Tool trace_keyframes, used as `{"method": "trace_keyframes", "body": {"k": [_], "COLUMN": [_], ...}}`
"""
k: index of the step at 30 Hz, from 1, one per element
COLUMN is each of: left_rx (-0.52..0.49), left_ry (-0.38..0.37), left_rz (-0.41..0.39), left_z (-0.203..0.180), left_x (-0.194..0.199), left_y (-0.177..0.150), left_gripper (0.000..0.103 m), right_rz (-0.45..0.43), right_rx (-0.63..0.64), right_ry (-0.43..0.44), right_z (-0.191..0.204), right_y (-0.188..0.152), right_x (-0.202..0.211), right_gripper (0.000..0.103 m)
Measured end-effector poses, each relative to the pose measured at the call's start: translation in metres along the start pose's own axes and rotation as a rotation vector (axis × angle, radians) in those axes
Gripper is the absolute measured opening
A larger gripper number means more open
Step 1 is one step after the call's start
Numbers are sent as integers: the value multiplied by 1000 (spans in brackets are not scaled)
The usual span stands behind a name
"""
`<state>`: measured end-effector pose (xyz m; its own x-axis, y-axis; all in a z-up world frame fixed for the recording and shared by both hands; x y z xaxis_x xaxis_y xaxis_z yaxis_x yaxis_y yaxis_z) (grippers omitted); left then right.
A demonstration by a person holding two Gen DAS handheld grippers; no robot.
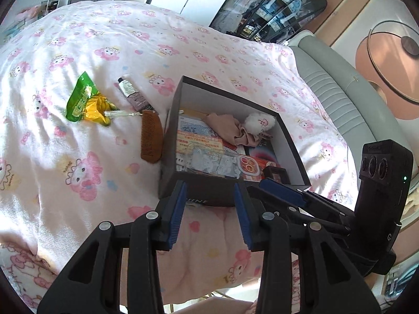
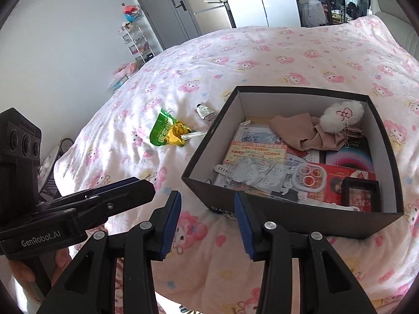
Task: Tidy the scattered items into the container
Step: 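Withdraw both grippers up and away from the box, then reach both grippers toward the green-and-yellow snack packet beside the box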
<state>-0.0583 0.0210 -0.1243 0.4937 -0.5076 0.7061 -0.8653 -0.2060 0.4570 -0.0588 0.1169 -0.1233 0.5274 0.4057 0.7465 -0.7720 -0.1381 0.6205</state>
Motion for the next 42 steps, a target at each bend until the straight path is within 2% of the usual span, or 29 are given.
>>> {"method": "trace_keyframes", "body": {"k": [7, 13, 18, 22, 26, 29, 33, 35, 37, 39, 40, 42], "left_rx": [110, 196, 281, 342, 320, 310, 295, 320, 333, 343, 352, 370], "left_ry": [22, 70, 152, 153, 160, 133, 205, 202, 195, 196, 183, 169], "left_rz": [-61, -118, -159, -128, -169, -193, -177, -154, -140, -126, -121, -123], "left_z": [58, 123, 191, 232, 244, 245, 253, 257, 260, 264, 265, 265], "left_x": [11, 9, -17, -52, -70, -78, -96, -104, -109, -111, -111, -108], "left_y": [10, 35, 70, 91, 110, 126, 136, 135, 135, 134, 133, 131], "left_gripper": [38, 38, 38, 36, 36, 36, 36, 30, 29, 17, 7, 5], "right_rz": [55, 86, 153, 216, 213, 247, 268, 288, 291, 294, 300, 307], "right_rx": [73, 108, 60, 33, -56, -144, -128, -128, -140, -162, -177, -221], "right_ry": [69, 107, 103, 79, 2, 7, -29, -19, -28, -15, 2, 45], "right_z": [42, 77, 91, 91, 69, 56, 50, 48, 43, 39, 37, 34], "right_y": [19, 44, 65, 71, 78, 77, 78, 80, 82, 84, 83, 81], "right_x": [-41, -84, -143, -194, -226, -244, -260, -268, -273, -279, -283, -288], "right_gripper": [38, 38, 38, 38, 38, 38, 38, 38, 38, 38, 38, 38]}}
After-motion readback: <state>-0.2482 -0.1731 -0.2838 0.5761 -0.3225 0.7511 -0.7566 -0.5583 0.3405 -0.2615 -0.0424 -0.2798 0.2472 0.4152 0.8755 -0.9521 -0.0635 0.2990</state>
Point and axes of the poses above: each gripper's, at about its wrist camera, not at the fingertips, and x roughly against the way its jaws point, z to its left, y to its top, the point moved 7 cm from there along -x, roughly the way its jaws point, and after that the axes turned 7 degrees about x, right-handed, at the moved point
